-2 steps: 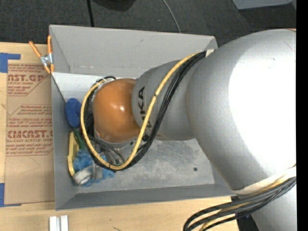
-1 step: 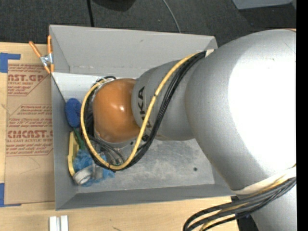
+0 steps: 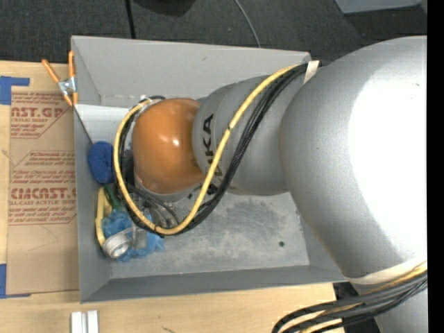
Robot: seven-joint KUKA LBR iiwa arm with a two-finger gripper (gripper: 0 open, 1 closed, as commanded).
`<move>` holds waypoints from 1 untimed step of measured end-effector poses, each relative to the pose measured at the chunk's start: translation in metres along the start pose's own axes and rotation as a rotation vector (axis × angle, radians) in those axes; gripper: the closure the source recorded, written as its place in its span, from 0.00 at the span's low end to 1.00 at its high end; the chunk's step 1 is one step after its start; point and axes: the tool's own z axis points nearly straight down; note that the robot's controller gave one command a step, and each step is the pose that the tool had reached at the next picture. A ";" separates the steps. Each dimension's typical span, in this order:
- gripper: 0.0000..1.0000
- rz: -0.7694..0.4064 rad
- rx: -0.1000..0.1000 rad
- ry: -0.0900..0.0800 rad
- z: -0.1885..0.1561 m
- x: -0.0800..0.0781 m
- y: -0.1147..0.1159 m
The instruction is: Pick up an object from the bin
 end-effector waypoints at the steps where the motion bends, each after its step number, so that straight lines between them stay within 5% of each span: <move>1: 1.00 -0.002 -0.003 -0.010 -0.009 -0.003 0.001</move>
Offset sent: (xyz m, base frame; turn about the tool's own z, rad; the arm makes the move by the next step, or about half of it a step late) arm 0.0030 0.0014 -0.0497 0.0498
